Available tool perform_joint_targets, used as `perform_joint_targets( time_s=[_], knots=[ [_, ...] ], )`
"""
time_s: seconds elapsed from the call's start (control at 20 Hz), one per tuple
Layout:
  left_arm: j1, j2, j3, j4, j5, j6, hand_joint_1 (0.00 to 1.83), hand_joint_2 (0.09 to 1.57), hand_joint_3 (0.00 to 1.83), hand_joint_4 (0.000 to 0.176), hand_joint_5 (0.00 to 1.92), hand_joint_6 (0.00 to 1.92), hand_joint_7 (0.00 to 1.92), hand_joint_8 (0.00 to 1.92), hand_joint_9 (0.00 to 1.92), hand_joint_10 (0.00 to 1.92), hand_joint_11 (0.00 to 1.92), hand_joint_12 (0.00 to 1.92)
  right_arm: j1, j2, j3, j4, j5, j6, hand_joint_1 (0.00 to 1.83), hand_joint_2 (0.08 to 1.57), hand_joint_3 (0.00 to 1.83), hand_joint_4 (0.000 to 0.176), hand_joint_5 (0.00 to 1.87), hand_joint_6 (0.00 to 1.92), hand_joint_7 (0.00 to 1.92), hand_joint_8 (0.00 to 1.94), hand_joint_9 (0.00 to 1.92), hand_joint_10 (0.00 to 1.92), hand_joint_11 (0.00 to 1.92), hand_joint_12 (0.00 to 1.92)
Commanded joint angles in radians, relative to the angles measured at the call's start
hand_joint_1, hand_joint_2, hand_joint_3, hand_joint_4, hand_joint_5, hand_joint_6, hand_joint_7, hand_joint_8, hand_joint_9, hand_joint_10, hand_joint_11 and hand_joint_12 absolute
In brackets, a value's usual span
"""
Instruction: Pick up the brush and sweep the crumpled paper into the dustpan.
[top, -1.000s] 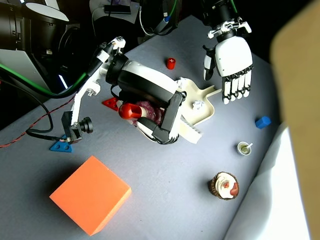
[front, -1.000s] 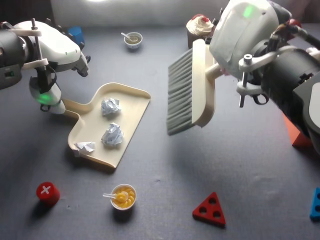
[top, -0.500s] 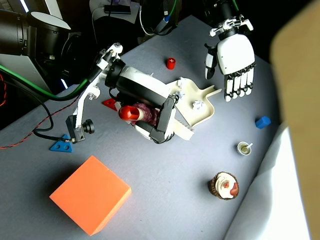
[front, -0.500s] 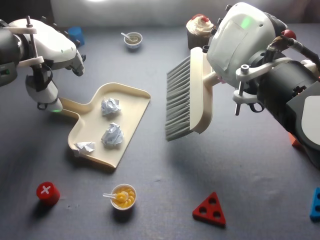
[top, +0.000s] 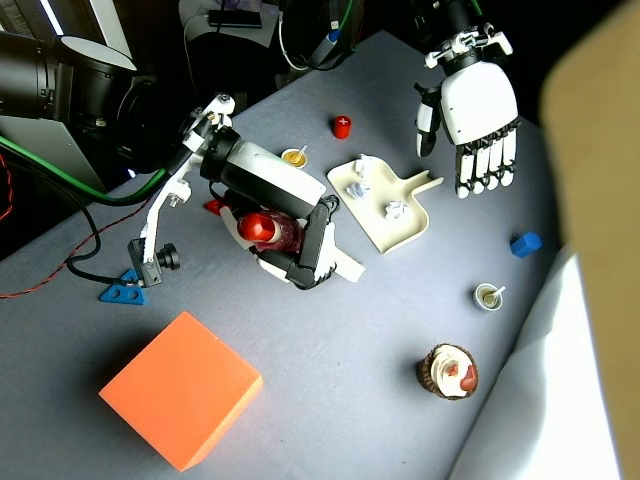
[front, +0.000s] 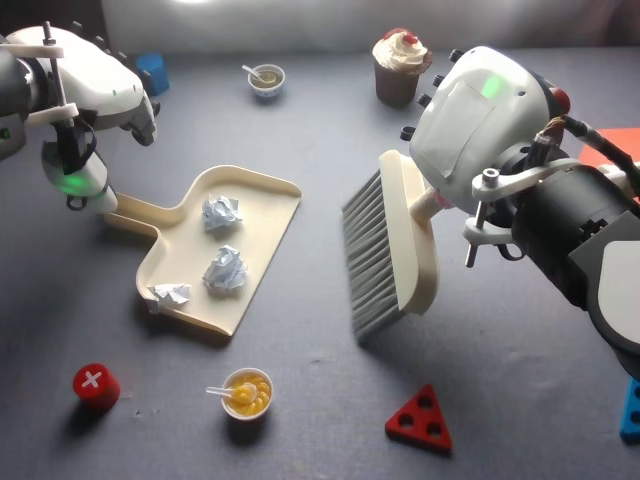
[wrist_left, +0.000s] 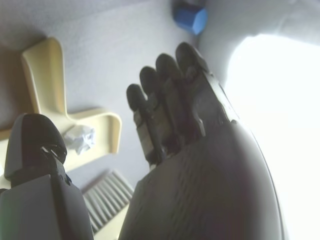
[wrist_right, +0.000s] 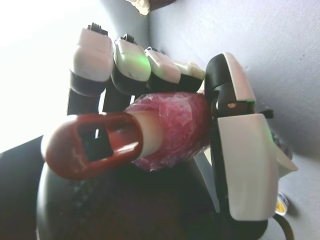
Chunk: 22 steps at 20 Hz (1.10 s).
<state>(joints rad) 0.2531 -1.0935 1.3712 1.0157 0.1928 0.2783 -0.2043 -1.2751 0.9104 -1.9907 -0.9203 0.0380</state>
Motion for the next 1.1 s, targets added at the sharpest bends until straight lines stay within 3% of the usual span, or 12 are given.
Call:
perform_joint_targets(
  time_s=[0.0, 0.05, 0.15, 0.25, 0.3, 0.55, 0.7, 0.8, 0.85, 0.9, 0.95, 1.05],
  knots=[
    [-0.017, 0.011, 0.003, 0.029, -0.025, 0.011, 0.95, 0.99, 0.01, 0.000, 0.63, 0.01, 0.58, 0.00, 0.49, 0.00, 0.38, 0.00, 0.004, 0.011, -0.006, -0.089, -0.076, -0.009, 0.80, 1.16, 0.00, 0.011, 0.93, 1.92, 1.05, 1.94, 1.11, 1.92, 1.13, 1.92],
    [-0.021, 0.011, 0.003, 0.029, -0.025, 0.013, 0.93, 1.00, 0.01, 0.000, 0.61, 0.00, 0.54, 0.00, 0.45, 0.00, 0.35, 0.00, 0.004, 0.011, -0.005, -0.089, -0.076, -0.009, 0.80, 1.14, 0.00, 0.020, 0.86, 1.92, 0.99, 1.94, 1.04, 1.92, 1.04, 1.92],
    [-0.024, 0.011, 0.003, 0.029, -0.024, 0.015, 0.94, 0.99, 0.01, 0.000, 0.63, 0.01, 0.57, 0.01, 0.47, 0.01, 0.36, 0.01, 0.004, 0.011, -0.002, -0.089, -0.076, -0.009, 0.79, 1.08, 0.00, 0.077, 0.72, 1.92, 0.83, 1.94, 0.87, 1.92, 0.92, 1.92],
    [-0.025, 0.011, 0.002, 0.029, -0.023, 0.015, 0.91, 1.02, 0.01, 0.000, 0.61, 0.00, 0.56, 0.00, 0.45, 0.00, 0.36, 0.00, 0.004, 0.011, 0.003, -0.089, -0.075, -0.009, 0.84, 1.01, 0.00, 0.039, 0.59, 1.92, 0.65, 1.94, 0.68, 1.92, 0.76, 1.92],
    [-0.025, 0.011, 0.001, 0.029, -0.023, 0.015, 0.90, 1.01, 0.01, 0.000, 0.62, 0.00, 0.56, 0.00, 0.45, 0.00, 0.35, 0.00, 0.006, 0.011, 0.005, -0.089, -0.074, -0.009, 0.84, 0.98, 0.00, 0.000, 0.58, 1.83, 0.58, 1.94, 0.63, 1.92, 0.71, 1.92],
    [-0.022, 0.012, -0.003, 0.027, -0.023, 0.015, 0.94, 1.02, 0.00, 0.000, 0.66, 0.01, 0.59, 0.01, 0.46, 0.01, 0.34, 0.00, 0.012, 0.011, 0.010, -0.090, -0.064, -0.011, 0.63, 0.98, 0.00, 0.000, 0.45, 1.40, 0.29, 1.94, 0.42, 1.92, 0.50, 1.92],
    [-0.014, 0.013, -0.007, 0.027, -0.023, 0.015, 0.92, 1.02, 0.00, 0.000, 0.65, 0.00, 0.58, 0.00, 0.47, 0.01, 0.36, 0.01, 0.016, 0.011, 0.010, -0.099, -0.059, -0.012, 0.49, 0.96, 0.00, 0.000, 0.34, 0.85, 0.29, 1.33, 0.25, 1.64, 0.14, 1.92],
    [-0.011, 0.014, -0.007, 0.027, -0.021, 0.015, 0.92, 1.02, 0.00, 0.000, 0.66, 0.01, 0.60, 0.01, 0.47, 0.00, 0.35, 0.00, 0.022, 0.011, 0.011, -0.104, -0.053, -0.014, 0.43, 0.97, 0.00, 0.000, 0.46, 0.20, 0.47, 0.63, 0.35, 1.03, 0.08, 1.66],
    [-0.011, 0.014, -0.007, 0.026, -0.020, 0.015, 0.87, 1.04, 0.01, 0.000, 0.64, 0.00, 0.60, 0.01, 0.47, 0.00, 0.36, 0.01, 0.024, 0.011, 0.011, -0.111, -0.051, -0.014, 0.39, 0.98, 0.00, 0.000, 0.38, 0.05, 0.46, 0.23, 0.36, 0.51, 0.02, 1.31],
    [-0.010, 0.014, -0.008, 0.022, -0.019, 0.015, 0.90, 1.01, 0.00, 0.000, 0.66, 0.01, 0.61, 0.01, 0.47, 0.00, 0.35, 0.01, 0.028, 0.011, 0.011, -0.117, -0.047, -0.015, 0.37, 0.97, 0.00, 0.000, 0.24, 0.01, 0.32, 0.06, 0.28, 0.18, 0.00, 0.89],
    [-0.007, 0.015, -0.011, 0.020, -0.018, 0.015, 0.89, 1.02, 0.00, 0.000, 0.64, 0.00, 0.56, 0.00, 0.45, 0.00, 0.34, 0.00, 0.032, 0.011, 0.011, -0.123, -0.043, -0.016, 0.36, 0.95, 0.00, 0.000, 0.13, 0.00, 0.21, 0.01, 0.19, 0.05, 0.00, 0.49],
    [0.001, 0.019, -0.019, 0.022, -0.011, 0.015, 0.92, 1.00, 0.00, 0.000, 0.67, 0.01, 0.57, 0.01, 0.45, 0.01, 0.35, 0.01, 0.039, 0.011, 0.011, -0.127, -0.036, -0.019, 0.37, 0.94, 0.00, 0.000, 0.05, 0.00, 0.06, 0.00, 0.03, 0.00, 0.00, 0.05]
  ],
)
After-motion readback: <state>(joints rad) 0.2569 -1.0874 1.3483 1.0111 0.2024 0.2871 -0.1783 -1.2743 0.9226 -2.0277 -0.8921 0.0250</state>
